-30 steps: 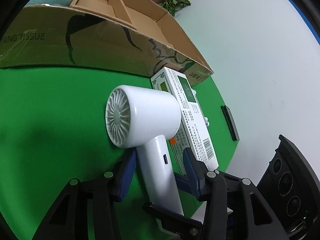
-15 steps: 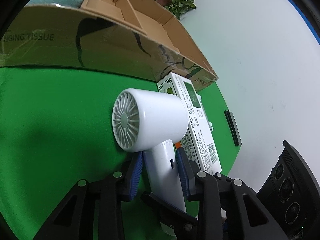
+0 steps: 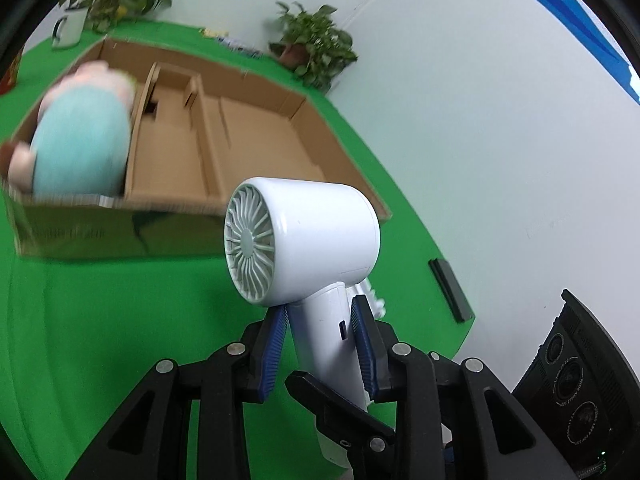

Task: Organize objects
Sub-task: 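Carry the hair dryer over the box and lower it beside the insert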

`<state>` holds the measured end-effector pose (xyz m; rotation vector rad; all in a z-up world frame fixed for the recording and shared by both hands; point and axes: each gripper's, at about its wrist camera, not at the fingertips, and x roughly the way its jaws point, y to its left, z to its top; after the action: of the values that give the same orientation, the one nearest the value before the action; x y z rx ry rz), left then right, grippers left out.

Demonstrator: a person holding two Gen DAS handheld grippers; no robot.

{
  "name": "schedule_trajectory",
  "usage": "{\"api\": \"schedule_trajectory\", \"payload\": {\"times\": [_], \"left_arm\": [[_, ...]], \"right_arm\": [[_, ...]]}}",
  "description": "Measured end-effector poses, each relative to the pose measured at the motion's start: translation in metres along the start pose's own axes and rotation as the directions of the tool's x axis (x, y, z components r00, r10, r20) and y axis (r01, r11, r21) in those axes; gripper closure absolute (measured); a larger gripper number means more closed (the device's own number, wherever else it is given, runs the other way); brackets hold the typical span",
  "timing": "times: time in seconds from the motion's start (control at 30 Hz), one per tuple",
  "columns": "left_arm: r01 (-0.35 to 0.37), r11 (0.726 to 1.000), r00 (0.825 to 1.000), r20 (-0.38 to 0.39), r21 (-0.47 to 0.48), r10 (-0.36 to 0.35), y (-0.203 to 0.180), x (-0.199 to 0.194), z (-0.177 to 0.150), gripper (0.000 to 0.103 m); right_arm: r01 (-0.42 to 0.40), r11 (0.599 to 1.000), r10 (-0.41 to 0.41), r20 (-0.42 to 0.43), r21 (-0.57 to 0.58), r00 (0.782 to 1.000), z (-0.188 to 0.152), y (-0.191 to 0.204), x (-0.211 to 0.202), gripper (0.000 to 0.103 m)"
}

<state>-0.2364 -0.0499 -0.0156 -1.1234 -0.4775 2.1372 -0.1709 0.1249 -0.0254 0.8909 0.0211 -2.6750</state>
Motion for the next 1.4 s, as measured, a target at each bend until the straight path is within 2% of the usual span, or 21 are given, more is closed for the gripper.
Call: {"api": "schedule_trajectory", "payload": {"times": [0.1, 0.13, 0.33, 0.73, 0.93, 1.07, 1.4], "left_arm": [[-0.005, 1.000, 1.000, 0.019, 0.031, 0.004, -0.014, -0.001, 0.017, 0.073], [-0.010, 0.999, 1.000, 0.025, 0.041, 0.009, -0.025, 0.016, 0.029, 0.073], [-0.035, 0.995, 0.998, 0.062, 0.092, 0.029, -0.045, 0.005, 0.063, 0.073], [-0.053, 0.989, 0.996, 0.082, 0.136, 0.042, -0.070, 0.011, 0.168, 0.074], [-0.067, 0.991, 0.997, 0.039, 0.117, 0.063, -0.049, 0.045, 0.203, 0.073], [-0.086, 0.993, 0.996, -0.003, 0.085, 0.086, -0.024, 0.074, 0.211, 0.073], [-0.129, 0.992, 0.985, -0.112, 0.007, 0.129, 0.041, 0.143, 0.200, 0.074]], "right_arm": [[0.002, 1.000, -0.002, 0.030, 0.004, 1.000, 0.013, -0.006, -0.002, 0.074], [0.002, 1.000, -0.002, 0.038, 0.005, 0.999, 0.017, -0.008, -0.001, 0.074], [0.000, 1.000, 0.002, 0.098, -0.019, 0.995, 0.049, -0.017, 0.002, 0.074], [-0.008, 1.000, 0.006, 0.160, 0.016, 0.987, 0.126, -0.051, 0.023, 0.074], [-0.022, 0.999, 0.018, 0.111, 0.035, 0.994, 0.144, -0.070, 0.049, 0.074], [-0.047, 0.997, 0.043, 0.063, 0.063, 0.997, 0.145, -0.079, 0.070, 0.074], [-0.094, 0.983, 0.104, -0.057, 0.155, 0.993, 0.118, -0.099, 0.126, 0.074]]}}
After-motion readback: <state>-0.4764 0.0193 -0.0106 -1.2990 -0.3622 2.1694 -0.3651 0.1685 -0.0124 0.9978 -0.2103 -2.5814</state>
